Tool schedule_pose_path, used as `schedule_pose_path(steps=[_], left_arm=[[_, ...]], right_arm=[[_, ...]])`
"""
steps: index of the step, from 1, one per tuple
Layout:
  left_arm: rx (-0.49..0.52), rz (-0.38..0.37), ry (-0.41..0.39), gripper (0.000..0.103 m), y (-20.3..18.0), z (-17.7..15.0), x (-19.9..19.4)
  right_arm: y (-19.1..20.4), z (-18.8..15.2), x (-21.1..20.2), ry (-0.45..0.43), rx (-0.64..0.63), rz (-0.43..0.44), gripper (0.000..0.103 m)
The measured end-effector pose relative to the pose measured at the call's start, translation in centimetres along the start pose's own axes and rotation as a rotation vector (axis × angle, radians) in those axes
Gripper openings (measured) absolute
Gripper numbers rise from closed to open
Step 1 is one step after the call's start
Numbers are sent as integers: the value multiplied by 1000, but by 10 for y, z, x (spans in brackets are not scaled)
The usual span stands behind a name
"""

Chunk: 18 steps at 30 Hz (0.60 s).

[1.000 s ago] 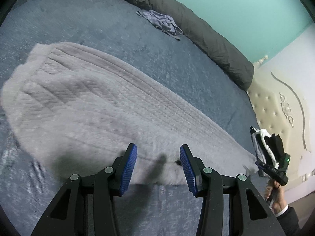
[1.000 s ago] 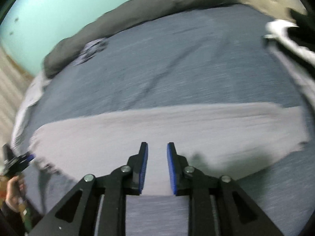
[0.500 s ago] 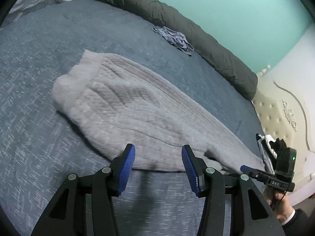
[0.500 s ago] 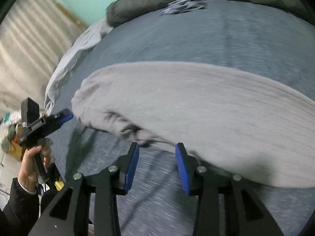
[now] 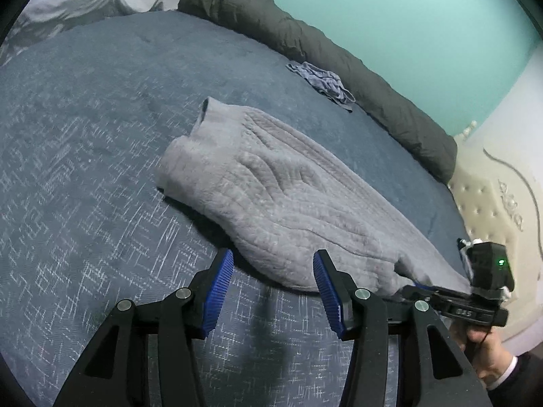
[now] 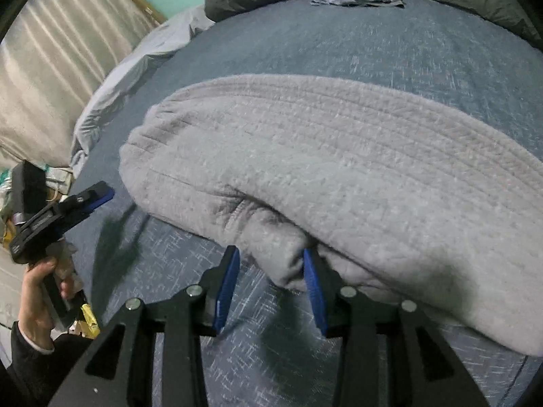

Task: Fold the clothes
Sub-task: 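Push the folded edge under with the right tool fingers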

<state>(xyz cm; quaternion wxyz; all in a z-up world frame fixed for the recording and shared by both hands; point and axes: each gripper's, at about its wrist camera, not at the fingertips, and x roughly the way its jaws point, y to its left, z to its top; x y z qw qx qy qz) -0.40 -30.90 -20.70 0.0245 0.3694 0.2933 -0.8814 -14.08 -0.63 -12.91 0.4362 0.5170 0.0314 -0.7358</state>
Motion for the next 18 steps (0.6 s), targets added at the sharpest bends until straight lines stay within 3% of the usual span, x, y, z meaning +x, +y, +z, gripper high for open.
schedule_pose_path(steps=[1, 4, 7, 18], left_arm=[[-3, 0, 1, 53, 2, 0, 1], [-7, 1, 4, 53, 6, -1, 3], [-6, -3, 5, 53, 6, -1, 5], [16, -9, 4, 53, 3, 0, 3]], right_arm=[[0, -1, 1, -16, 7, 7, 37], [3, -4, 1, -38, 2, 4, 18], [7, -12, -3, -45, -16, 28, 12], [16, -44, 0, 15, -56, 49, 9]])
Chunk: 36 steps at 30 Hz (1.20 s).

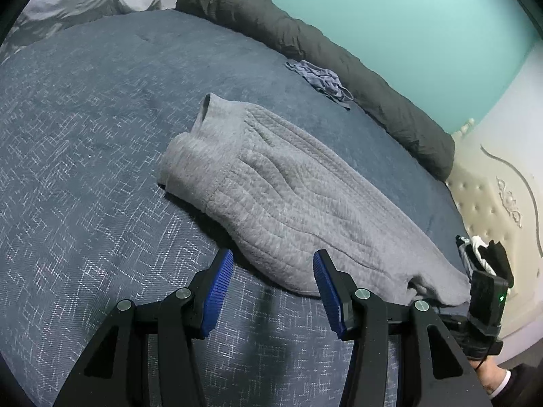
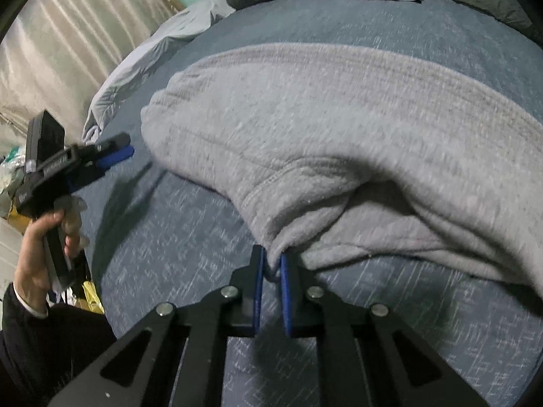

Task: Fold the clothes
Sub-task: 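Push the folded edge under with the right tool fingers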

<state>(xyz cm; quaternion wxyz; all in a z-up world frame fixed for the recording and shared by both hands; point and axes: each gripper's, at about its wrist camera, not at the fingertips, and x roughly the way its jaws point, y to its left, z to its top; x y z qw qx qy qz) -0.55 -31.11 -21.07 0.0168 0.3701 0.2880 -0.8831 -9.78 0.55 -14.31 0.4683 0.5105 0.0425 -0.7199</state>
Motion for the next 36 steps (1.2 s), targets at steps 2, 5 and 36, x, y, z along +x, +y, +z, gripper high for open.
schedule_pose_path(steps=[2, 5, 36], left_arm=[[-4, 2, -1, 53, 2, 0, -1], [-9, 4, -1, 53, 3, 0, -1], [16, 11, -4, 53, -2, -1, -2]], right_arm=[[-3, 2, -5, -14, 24, 13, 13], [-14, 11, -19, -68, 90, 33, 20], [4, 4, 0, -5, 9, -41, 5]])
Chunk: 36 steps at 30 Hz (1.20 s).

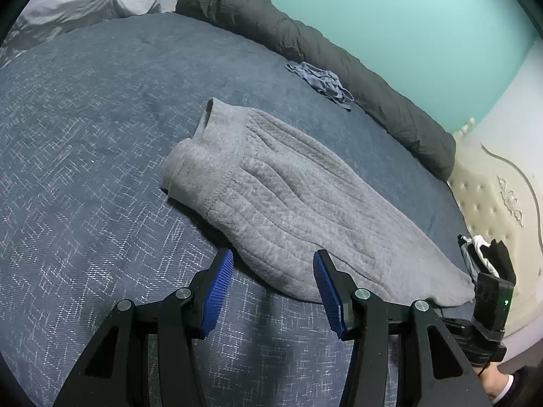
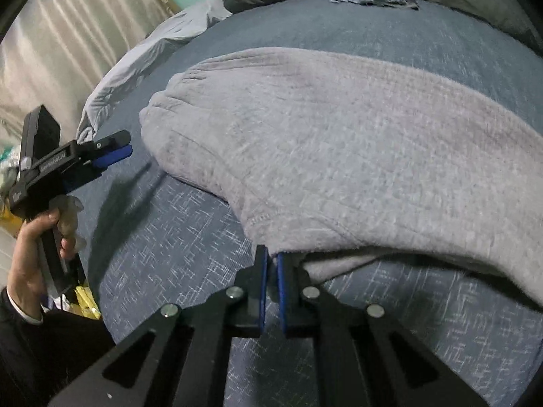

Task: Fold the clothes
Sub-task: 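Push the folded edge under with the right tool fingers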

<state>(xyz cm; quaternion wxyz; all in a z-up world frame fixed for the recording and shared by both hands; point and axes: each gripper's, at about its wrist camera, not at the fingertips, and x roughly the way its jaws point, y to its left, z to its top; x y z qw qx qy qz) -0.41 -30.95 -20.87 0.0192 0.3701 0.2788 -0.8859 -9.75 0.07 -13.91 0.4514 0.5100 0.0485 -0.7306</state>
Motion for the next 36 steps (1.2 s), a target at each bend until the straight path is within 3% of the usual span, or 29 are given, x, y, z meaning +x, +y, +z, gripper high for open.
schedule_pose_path(steps=[6, 11, 12, 15, 19, 21, 26, 33, 34, 36], left_arm=[[-3, -1, -1, 53, 4, 4, -1], [-5, -3, -7, 53, 2, 5, -3], [-4, -2, -7, 54, 1, 5, -2], [1, 1, -3, 54, 0, 3, -2], [1, 3, 1, 54, -1, 2, -1], [2, 2, 3, 53, -1, 3, 0], [2, 3, 7, 54, -3, 2, 2], [0, 4, 5, 54, -3, 3, 1], [3, 4, 6, 54, -3, 3, 1], [7, 5, 7, 54, -3, 2, 1]], right_arm=[[-9, 4, -30, -21, 31, 34, 8], [-39, 15, -65, -127, 113, -24, 8], [-47, 18, -69, -145, 141, -44, 10], [-67, 20, -68, -138, 217, -80, 30], [-75, 17, -62, -113, 228, -107, 33], [-68, 15, -56, -100, 167, -133, 33], [-49, 19, -48, -105, 127, -68, 33], [-14, 16, -21, -10, 27, -17, 33], [-12, 14, -16, 7, 12, -23, 28], [-10, 8, -7, 41, -10, -37, 8]])
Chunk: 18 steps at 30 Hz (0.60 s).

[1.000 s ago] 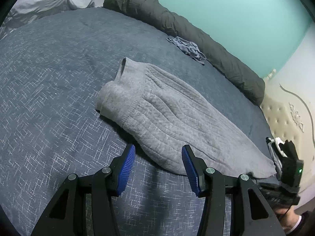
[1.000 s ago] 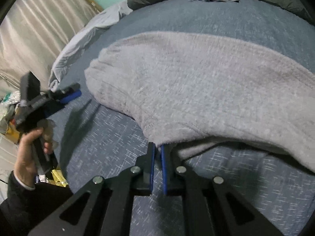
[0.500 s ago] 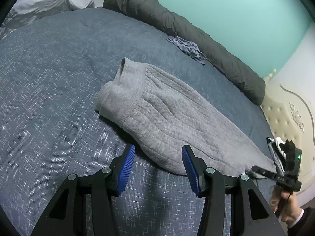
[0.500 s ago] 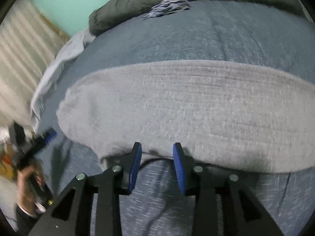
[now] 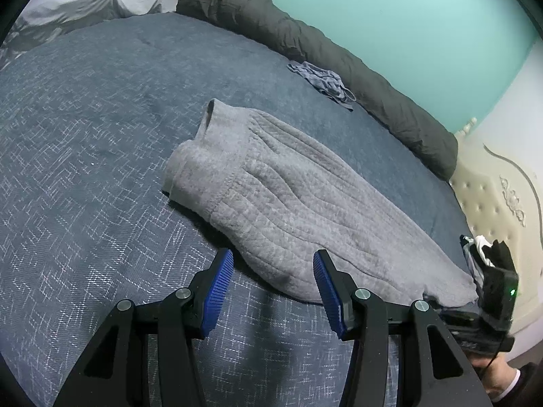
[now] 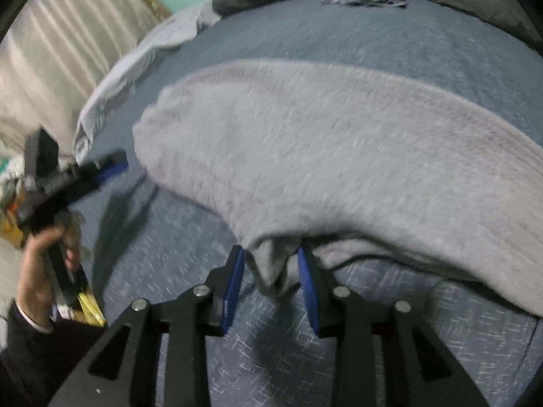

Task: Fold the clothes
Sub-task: 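Push the folded edge under with the right tool fingers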

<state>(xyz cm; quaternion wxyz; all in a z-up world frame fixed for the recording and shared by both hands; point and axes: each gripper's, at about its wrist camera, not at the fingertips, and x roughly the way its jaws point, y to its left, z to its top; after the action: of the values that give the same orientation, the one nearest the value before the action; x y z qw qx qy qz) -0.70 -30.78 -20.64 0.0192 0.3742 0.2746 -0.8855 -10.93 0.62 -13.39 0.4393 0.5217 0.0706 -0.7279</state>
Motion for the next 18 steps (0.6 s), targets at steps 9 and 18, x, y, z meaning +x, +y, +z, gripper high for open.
schedule_pose_path(steps=[9, 18], left_arm=[[-27, 8, -11, 54, 9, 5, -1], [-44, 23, -16, 54, 18, 10, -1]], right_arm=[[7, -23, 0, 34, -23, 18, 5], [3, -18, -12, 33, 7, 59, 5]])
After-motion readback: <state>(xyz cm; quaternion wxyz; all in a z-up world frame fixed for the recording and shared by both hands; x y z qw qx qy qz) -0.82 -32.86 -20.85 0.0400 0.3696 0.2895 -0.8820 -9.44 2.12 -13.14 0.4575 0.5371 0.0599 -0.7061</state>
